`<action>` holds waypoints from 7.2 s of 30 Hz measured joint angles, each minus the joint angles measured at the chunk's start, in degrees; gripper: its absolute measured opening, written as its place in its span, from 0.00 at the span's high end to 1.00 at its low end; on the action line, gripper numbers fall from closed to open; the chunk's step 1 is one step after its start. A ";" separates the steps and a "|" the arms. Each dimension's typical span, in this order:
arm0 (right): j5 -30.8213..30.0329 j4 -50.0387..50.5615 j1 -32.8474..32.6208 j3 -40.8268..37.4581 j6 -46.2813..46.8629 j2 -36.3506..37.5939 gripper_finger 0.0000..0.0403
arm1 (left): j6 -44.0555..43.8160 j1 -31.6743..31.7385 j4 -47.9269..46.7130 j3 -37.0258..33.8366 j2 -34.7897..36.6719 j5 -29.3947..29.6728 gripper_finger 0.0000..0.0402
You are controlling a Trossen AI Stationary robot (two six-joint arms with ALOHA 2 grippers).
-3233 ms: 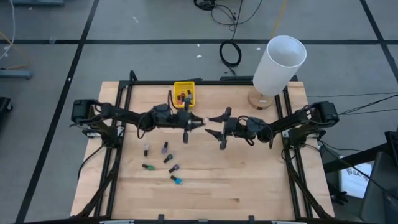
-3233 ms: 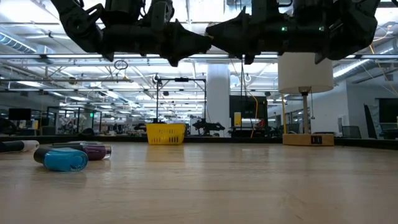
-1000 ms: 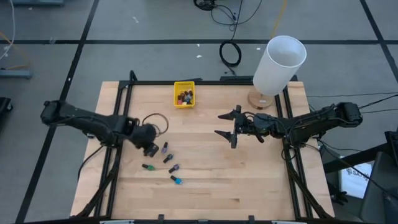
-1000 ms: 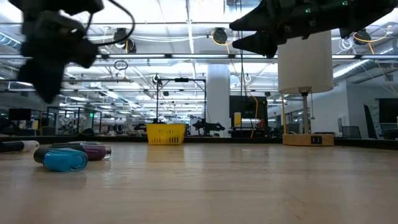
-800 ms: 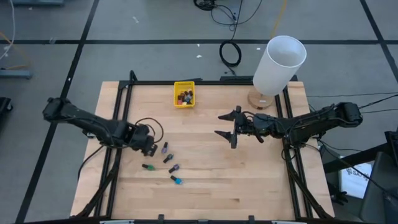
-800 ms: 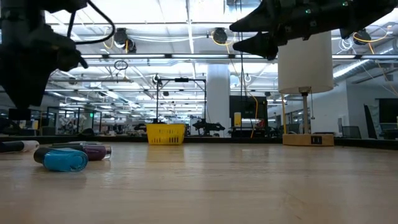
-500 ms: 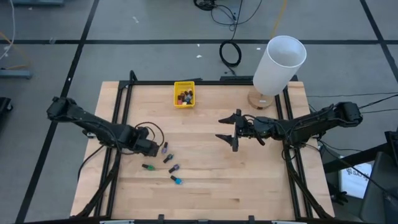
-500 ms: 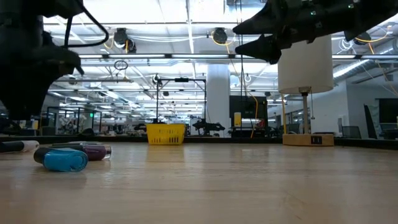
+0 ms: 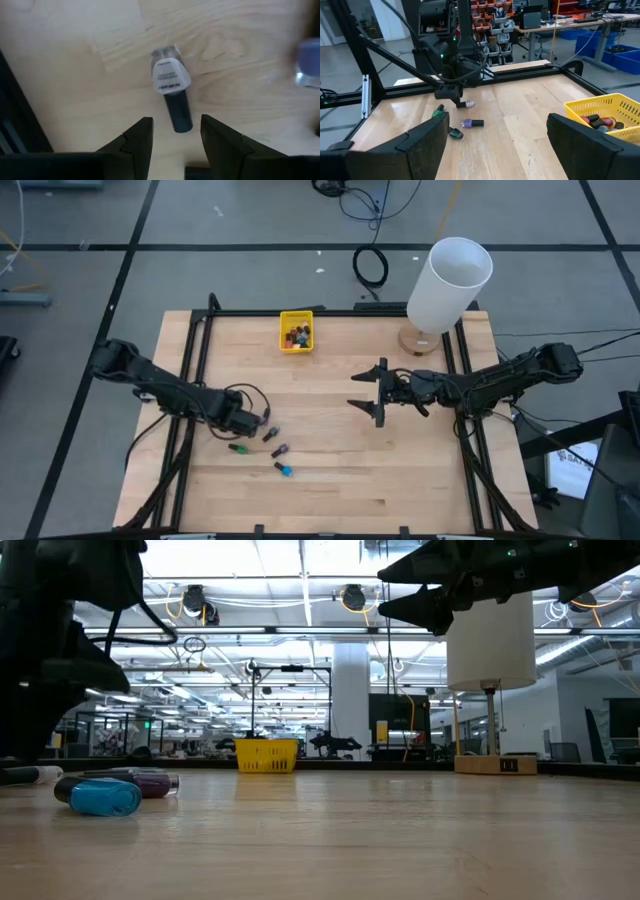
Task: Pick & Place Nail Polish
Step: Put the gray nail polish bottle into the yellow bin, then put the light green nail polish bottle into the yellow bin
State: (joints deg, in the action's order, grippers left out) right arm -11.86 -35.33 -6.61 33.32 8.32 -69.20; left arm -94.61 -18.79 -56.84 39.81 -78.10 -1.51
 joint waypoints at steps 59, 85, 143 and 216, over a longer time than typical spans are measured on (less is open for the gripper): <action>0.02 0.44 0.00 -0.02 0.22 -0.03 0.21 | 17.82 -1.70 10.02 -1.25 4.81 21.58 0.91; -0.02 -3.56 -1.15 -0.02 -2.15 0.27 0.21 | 92.61 20.97 92.97 -17.98 7.06 4.87 0.91; -0.07 -2.54 -2.49 -0.02 -1.94 0.29 0.21 | 71.95 50.38 67.89 7.45 -20.90 11.45 0.88; 0.14 -1.68 -2.54 -0.02 -1.91 0.32 0.21 | 53.12 -18.71 18.12 -12.54 17.31 2.03 0.39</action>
State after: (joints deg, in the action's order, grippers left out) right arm -11.72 -37.01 -9.15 33.30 6.41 -68.88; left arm -41.49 -37.49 -38.72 27.27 -60.80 0.52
